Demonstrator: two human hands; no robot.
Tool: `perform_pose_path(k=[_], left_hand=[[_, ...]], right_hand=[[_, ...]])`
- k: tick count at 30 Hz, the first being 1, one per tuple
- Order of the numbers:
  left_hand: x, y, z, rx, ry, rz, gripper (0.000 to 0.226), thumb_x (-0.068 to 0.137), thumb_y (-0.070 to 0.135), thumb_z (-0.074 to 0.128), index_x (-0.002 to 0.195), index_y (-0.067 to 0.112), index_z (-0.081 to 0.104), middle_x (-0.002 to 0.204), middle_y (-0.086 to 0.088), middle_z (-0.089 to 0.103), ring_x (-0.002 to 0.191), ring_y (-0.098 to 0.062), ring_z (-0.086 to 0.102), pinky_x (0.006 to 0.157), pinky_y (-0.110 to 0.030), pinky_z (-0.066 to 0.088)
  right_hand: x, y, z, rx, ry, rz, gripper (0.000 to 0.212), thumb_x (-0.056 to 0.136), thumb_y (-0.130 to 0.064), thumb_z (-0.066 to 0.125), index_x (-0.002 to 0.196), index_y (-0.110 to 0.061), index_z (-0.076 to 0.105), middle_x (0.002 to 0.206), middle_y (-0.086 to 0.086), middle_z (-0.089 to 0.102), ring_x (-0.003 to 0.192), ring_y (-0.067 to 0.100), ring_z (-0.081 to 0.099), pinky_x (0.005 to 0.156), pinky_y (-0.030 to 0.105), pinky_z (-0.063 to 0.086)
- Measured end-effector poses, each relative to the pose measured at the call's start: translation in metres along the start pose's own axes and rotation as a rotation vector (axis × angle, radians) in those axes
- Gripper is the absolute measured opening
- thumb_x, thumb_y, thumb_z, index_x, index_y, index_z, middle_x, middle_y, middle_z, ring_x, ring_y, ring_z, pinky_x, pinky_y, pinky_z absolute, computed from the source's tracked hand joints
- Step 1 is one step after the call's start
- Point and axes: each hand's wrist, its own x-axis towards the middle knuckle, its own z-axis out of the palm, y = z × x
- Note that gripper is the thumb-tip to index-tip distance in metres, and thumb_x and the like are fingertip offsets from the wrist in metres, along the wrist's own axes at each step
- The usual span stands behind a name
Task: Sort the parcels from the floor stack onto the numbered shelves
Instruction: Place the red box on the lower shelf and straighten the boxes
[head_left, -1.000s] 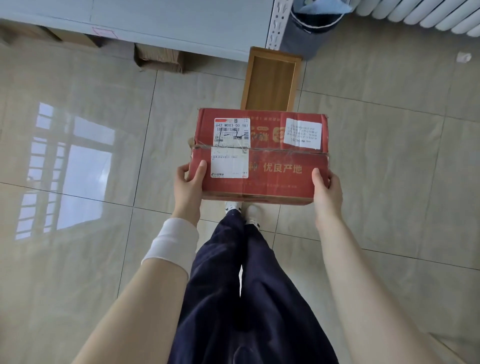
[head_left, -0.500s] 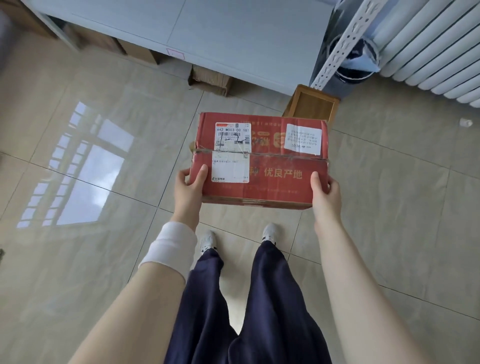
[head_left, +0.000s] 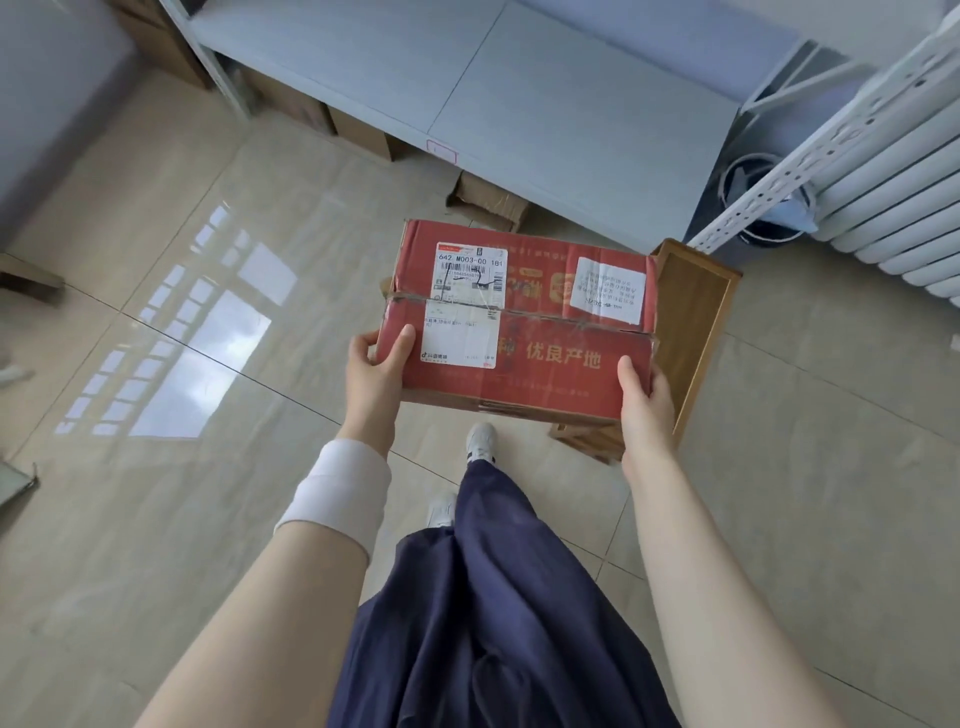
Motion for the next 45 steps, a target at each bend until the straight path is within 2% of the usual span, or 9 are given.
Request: perform_pose_path(k=[5,10,13,21,27,32,38,41,45], left_hand=[[0.028,0.052,0.022,-0.01,-0.013,0.041,0.031,0.088,0.035,0.063,0.107,0.015,0.048,0.094,0.002,0.061,0.079,-0.009,0.058,0.066,-0.02,0.044],[0.062,0.112,0.051,-0.017,-0.011,0.11,0.031,0.088,0.033,0.063,0.109,0.015,0.048,0.094,0.001,0.063,0.078,-0.01,0.06,0.061,-0.016,0.045],[0.08,0.143,0.061,-0.028,0.005,0.156,0.029,0.089,0.032,0.062,0.107,0.014,0.049,0.09,0.001,0.064,0.073,-0.007,0.061,0.054,-0.008,0.045],[0.133,0.213,0.074,-0.072,-0.014,0.238,0.026,0.09,0.029,0.061,0.107,0.012,0.05,0.09,-0.003,0.067,0.075,-0.012,0.063,0.063,-0.018,0.044],[0.19,0.277,0.077,-0.106,-0.119,0.287,0.019,0.09,0.027,0.06,0.101,0.015,0.051,0.091,-0.003,0.067,0.076,-0.013,0.062,0.068,-0.022,0.046],[0.234,0.346,0.065,-0.088,-0.229,0.366,0.013,0.089,0.025,0.061,0.087,0.02,0.05,0.09,-0.005,0.068,0.073,-0.015,0.063,0.068,-0.025,0.048],[0.285,0.421,0.068,0.065,-0.221,0.435,0.036,0.082,0.054,0.061,0.079,0.021,0.045,0.082,0.002,0.059,0.068,-0.009,0.052,0.062,-0.024,0.04],[0.307,0.448,0.085,0.197,-0.174,0.453,0.048,0.074,0.066,0.056,0.086,0.021,0.047,0.082,0.006,0.054,0.071,-0.008,0.05,0.059,-0.025,0.036],[0.333,0.477,0.113,0.168,-0.201,0.484,0.04,0.083,0.053,0.059,0.1,0.018,0.053,0.092,0.002,0.063,0.081,-0.014,0.06,0.062,-0.026,0.044]], right_hand=[[0.027,-0.047,0.015,0.021,-0.031,-0.041,0.045,0.094,-0.046,0.045,0.132,-0.023,0.042,0.111,-0.004,0.055,0.095,0.013,0.055,0.078,0.025,0.044],[0.062,-0.103,0.031,0.062,-0.067,-0.091,0.048,0.094,-0.047,0.046,0.136,-0.024,0.038,0.118,-0.002,0.056,0.103,0.016,0.055,0.089,0.032,0.043],[0.08,-0.135,0.045,0.107,-0.074,-0.137,0.044,0.094,-0.043,0.048,0.134,-0.024,0.04,0.117,-0.003,0.056,0.101,0.014,0.055,0.083,0.024,0.045],[0.11,-0.212,0.083,0.229,-0.054,-0.219,0.043,0.091,-0.046,0.051,0.127,-0.025,0.04,0.11,-0.006,0.058,0.093,0.007,0.058,0.077,0.026,0.045],[0.124,-0.285,0.127,0.257,0.109,-0.29,0.045,0.084,-0.055,0.055,0.114,-0.022,0.044,0.101,-0.004,0.061,0.095,0.016,0.062,0.079,0.033,0.051],[0.125,-0.34,0.167,0.288,0.207,-0.327,0.043,0.086,-0.053,0.055,0.108,-0.018,0.045,0.098,-0.002,0.058,0.084,0.009,0.059,0.062,0.025,0.046],[0.133,-0.391,0.201,0.354,0.22,-0.391,0.039,0.087,-0.049,0.055,0.105,-0.018,0.044,0.095,-0.006,0.059,0.086,0.009,0.06,0.067,0.027,0.048],[0.145,-0.411,0.207,0.337,0.23,-0.425,0.032,0.087,-0.047,0.056,0.098,-0.019,0.044,0.095,-0.002,0.06,0.086,0.013,0.061,0.07,0.03,0.049],[0.168,-0.437,0.213,0.314,0.23,-0.469,0.026,0.088,-0.043,0.056,0.092,-0.02,0.046,0.091,-0.001,0.059,0.084,0.014,0.061,0.068,0.029,0.05]])
